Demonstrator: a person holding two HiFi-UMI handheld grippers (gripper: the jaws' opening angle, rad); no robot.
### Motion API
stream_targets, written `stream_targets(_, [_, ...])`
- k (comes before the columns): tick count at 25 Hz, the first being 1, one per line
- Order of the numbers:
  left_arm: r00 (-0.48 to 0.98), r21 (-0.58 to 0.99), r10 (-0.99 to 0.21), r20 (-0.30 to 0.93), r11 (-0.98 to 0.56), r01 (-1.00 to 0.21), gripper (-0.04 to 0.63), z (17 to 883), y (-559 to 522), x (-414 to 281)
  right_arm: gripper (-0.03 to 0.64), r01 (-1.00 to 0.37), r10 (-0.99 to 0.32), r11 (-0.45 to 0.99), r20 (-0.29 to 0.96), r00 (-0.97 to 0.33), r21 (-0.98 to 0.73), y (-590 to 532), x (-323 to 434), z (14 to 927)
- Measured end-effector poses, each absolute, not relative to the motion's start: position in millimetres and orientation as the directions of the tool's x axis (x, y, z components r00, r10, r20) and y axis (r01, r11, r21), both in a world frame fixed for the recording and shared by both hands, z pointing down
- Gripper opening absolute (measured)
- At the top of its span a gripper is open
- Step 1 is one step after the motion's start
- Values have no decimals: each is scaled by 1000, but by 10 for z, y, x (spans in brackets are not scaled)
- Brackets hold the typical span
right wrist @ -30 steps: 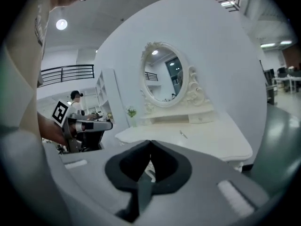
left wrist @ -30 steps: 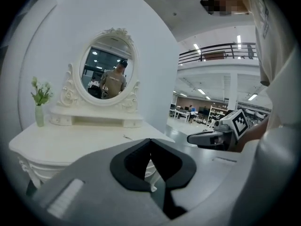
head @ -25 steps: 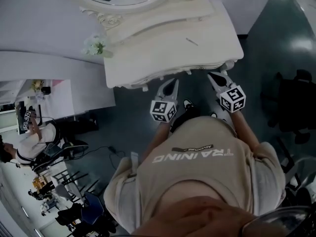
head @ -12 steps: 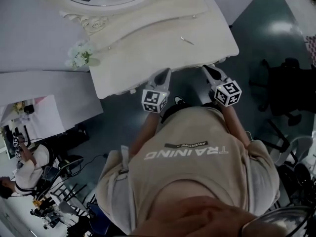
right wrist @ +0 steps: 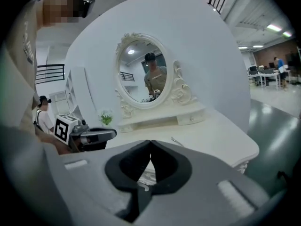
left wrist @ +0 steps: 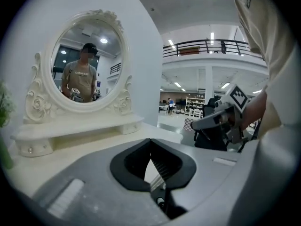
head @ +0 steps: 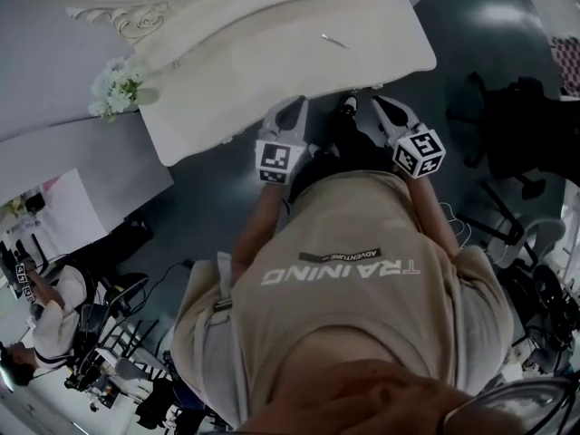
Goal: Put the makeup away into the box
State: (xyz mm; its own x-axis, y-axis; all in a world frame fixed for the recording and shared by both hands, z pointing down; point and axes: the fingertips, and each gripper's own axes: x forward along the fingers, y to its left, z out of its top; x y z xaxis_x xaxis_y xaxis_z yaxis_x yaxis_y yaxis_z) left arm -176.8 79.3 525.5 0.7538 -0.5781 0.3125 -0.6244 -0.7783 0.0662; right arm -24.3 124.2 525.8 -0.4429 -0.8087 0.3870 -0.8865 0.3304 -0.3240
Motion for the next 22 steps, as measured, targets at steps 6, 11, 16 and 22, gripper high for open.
stream_targets(6, [717, -70, -626, 308, -766, -639, 6, 5062, 655, -1701, 3, -864, -781, 442, 370, -502, -240, 873, -402, 5349])
stream_targets(11, [680, -66, -654, 332, -735, -675, 6, 4915, 428, -1799, 3, -853, -757, 502, 404, -513, -142, 344, -475, 5300])
stream_targets(16, [628, -41, -687, 366, -686, -727, 6, 4962, -157, -1803, 4, -847, -749, 526, 427, -506, -81, -236, -208, 5351])
stream_targets(22, [590, -1, -710, 384, -639, -769, 6, 5071, -795, -1586, 5, -858, -740, 512, 496, -455, -23, -920, 268, 5593])
